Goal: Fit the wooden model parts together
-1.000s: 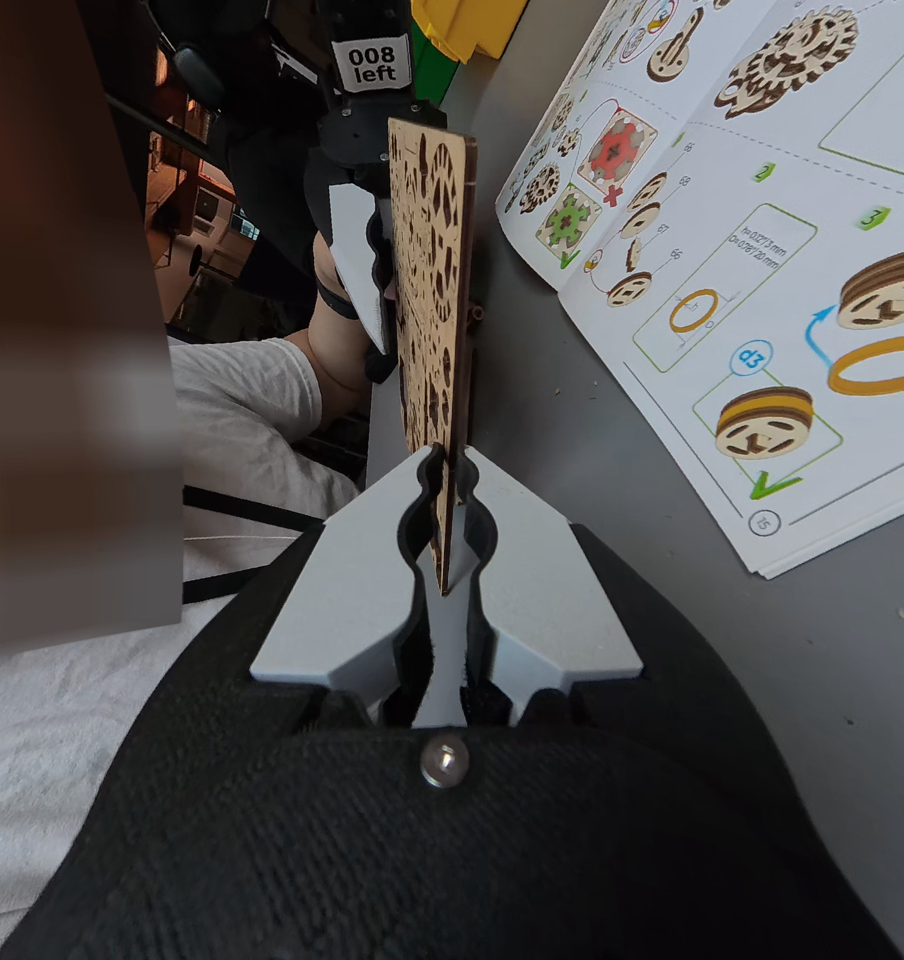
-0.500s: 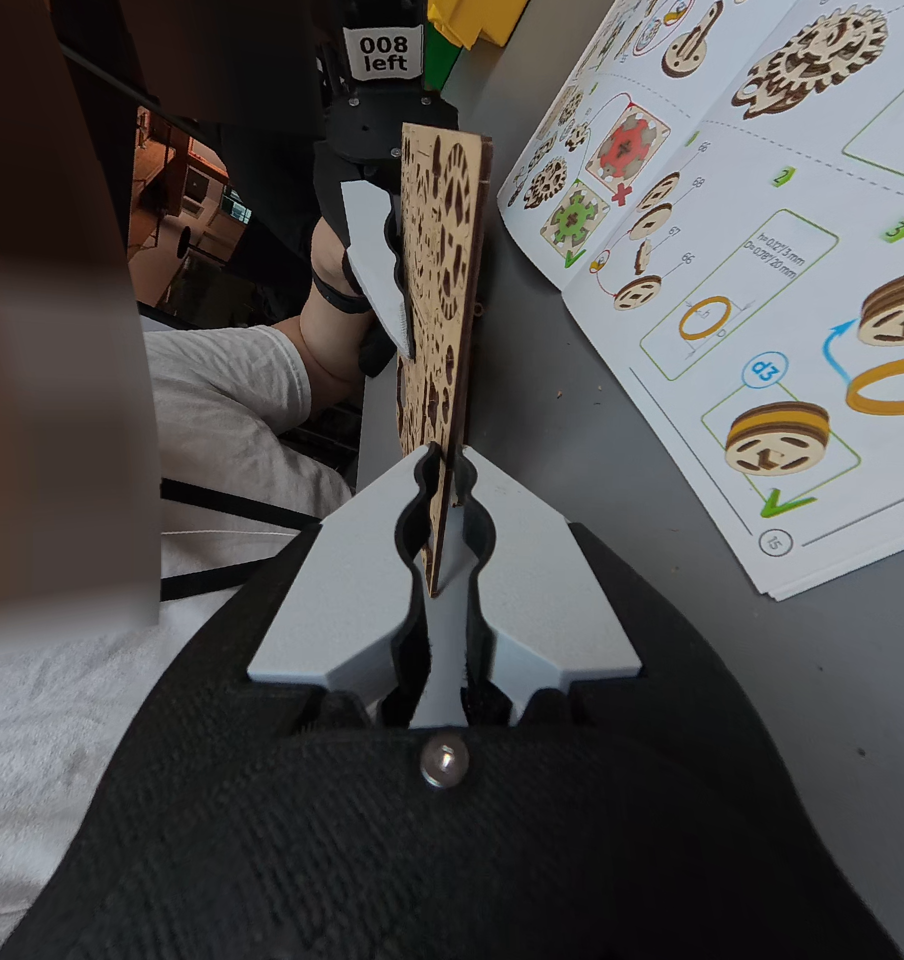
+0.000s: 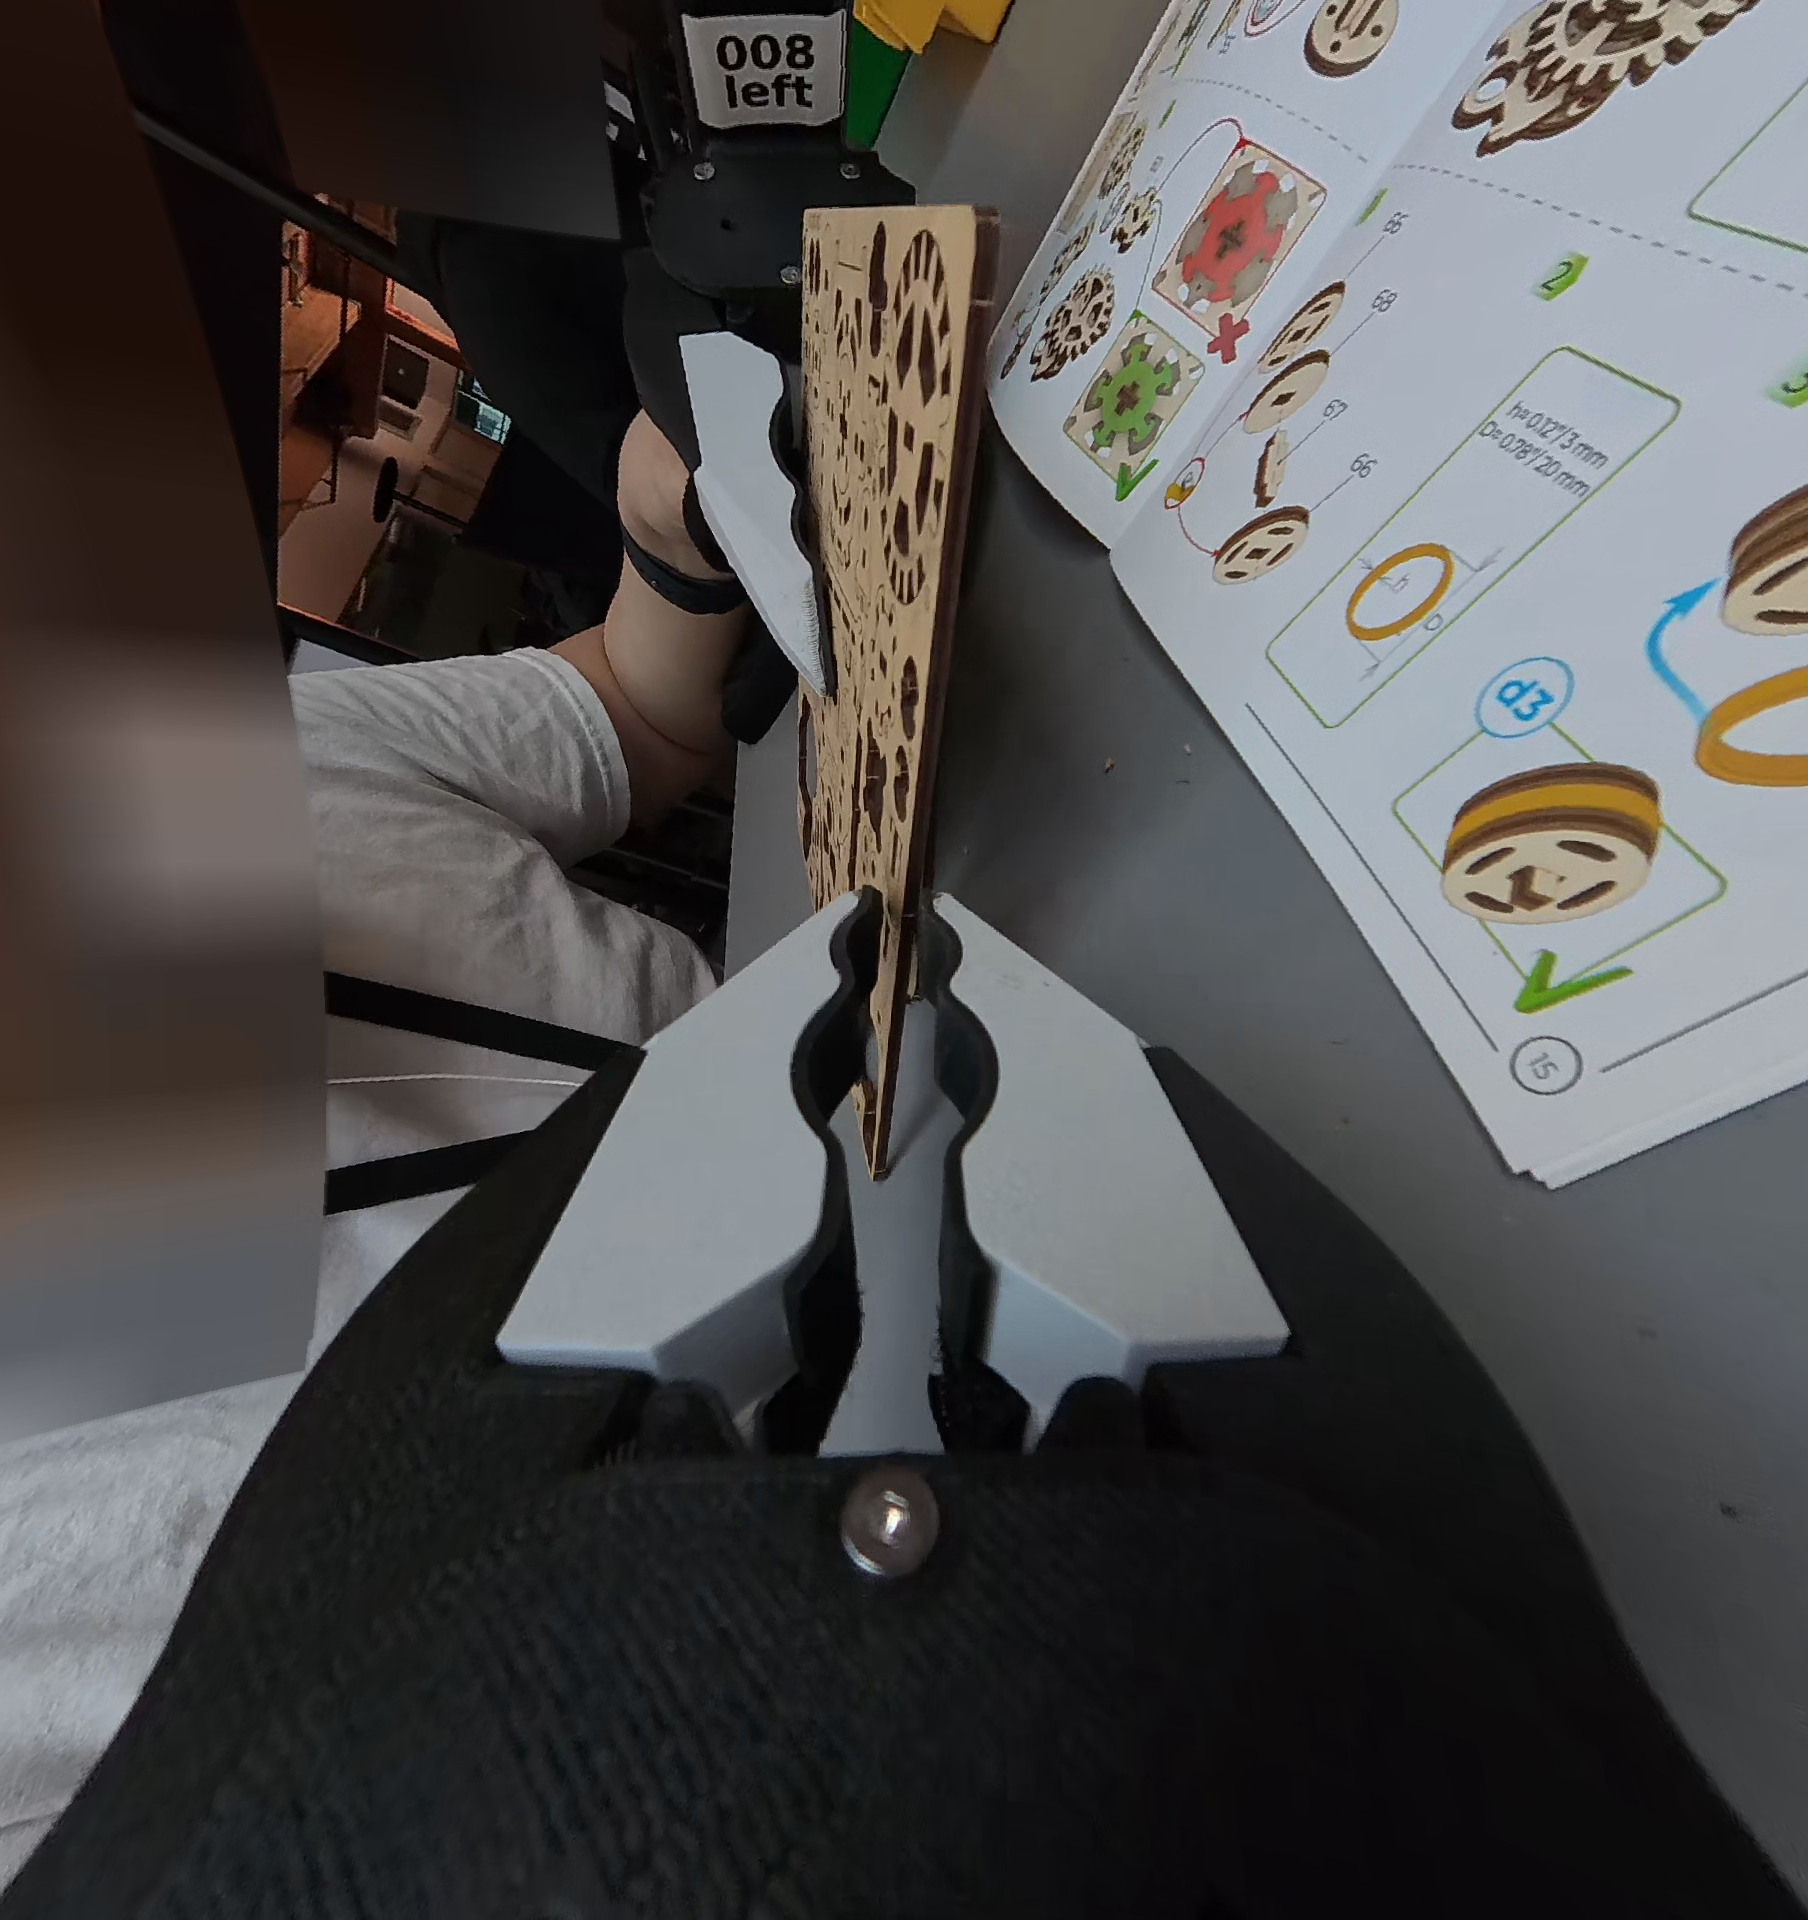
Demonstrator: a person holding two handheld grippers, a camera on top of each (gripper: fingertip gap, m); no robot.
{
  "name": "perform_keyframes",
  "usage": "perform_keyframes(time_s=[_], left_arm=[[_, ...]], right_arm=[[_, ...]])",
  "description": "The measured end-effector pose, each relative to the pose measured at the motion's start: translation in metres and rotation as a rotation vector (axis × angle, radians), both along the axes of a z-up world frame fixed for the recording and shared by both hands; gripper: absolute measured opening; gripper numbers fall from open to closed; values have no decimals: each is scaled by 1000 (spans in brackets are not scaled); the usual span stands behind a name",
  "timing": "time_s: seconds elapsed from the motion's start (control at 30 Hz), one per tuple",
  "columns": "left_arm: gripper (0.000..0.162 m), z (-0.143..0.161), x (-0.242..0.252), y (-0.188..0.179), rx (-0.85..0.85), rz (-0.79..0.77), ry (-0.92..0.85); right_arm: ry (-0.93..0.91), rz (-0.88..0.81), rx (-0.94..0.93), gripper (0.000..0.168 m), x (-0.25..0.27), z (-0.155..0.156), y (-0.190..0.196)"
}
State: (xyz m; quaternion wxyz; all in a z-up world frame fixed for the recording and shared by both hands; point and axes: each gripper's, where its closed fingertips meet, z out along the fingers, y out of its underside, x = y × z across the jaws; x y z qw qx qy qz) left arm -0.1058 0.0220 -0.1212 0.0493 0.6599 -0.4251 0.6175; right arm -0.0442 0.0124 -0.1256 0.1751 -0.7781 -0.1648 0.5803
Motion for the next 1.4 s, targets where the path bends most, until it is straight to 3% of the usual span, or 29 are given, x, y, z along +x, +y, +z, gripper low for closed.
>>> perform_keyframes(time_s=[0.93,1.1,1.4], left_arm=[[1,-5,1,-3,-23,-12,22],[1,0,2,0,-38,5,-5],[2,-2,1,-3,-26,-14,2]], right_arm=[[-77,-30,-22,4,1,-11,4],[31,-57,-24,3,2,2,10],[47,-56,-31,3,-1,2,11]])
